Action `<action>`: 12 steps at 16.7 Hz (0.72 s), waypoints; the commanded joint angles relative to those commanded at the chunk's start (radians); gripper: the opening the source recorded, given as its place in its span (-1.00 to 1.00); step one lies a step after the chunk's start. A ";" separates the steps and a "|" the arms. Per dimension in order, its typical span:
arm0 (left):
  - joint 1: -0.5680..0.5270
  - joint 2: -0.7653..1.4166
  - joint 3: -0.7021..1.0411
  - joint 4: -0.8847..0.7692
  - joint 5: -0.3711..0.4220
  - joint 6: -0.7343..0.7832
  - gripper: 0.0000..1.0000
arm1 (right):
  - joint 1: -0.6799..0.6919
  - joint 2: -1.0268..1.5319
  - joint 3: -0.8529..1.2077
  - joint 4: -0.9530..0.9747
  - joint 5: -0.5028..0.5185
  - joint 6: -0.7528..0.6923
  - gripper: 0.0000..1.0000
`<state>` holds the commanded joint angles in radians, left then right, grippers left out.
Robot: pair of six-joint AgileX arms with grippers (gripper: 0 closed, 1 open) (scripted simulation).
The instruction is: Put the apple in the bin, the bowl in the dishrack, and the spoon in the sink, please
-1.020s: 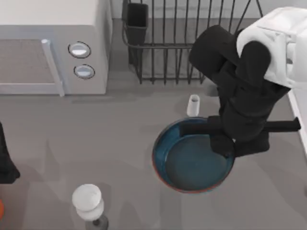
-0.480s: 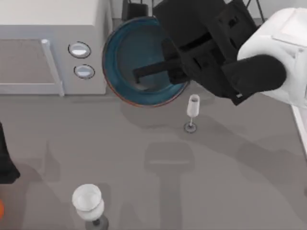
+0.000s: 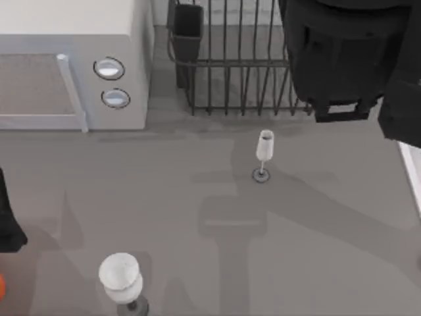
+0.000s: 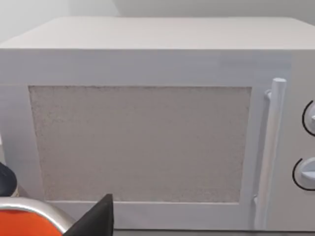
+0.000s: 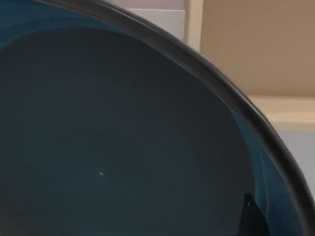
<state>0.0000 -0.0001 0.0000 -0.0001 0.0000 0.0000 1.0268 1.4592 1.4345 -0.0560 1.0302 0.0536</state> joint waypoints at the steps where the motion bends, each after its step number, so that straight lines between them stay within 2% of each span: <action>1: 0.000 0.000 0.000 0.000 0.000 0.000 1.00 | 0.007 -0.011 0.002 0.021 0.020 -0.014 -1.00; 7: 0.000 0.000 0.000 0.000 0.000 0.000 1.00 | 0.004 -0.013 0.002 0.034 0.029 -0.020 -1.00; 12: 0.000 0.000 0.000 0.000 0.000 0.000 1.00 | -0.082 0.140 -0.009 0.196 -0.058 -0.023 -1.00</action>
<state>0.0000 -0.0001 0.0000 -0.0001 0.0000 0.0000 0.9446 1.5996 1.4254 0.1403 0.9722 0.0306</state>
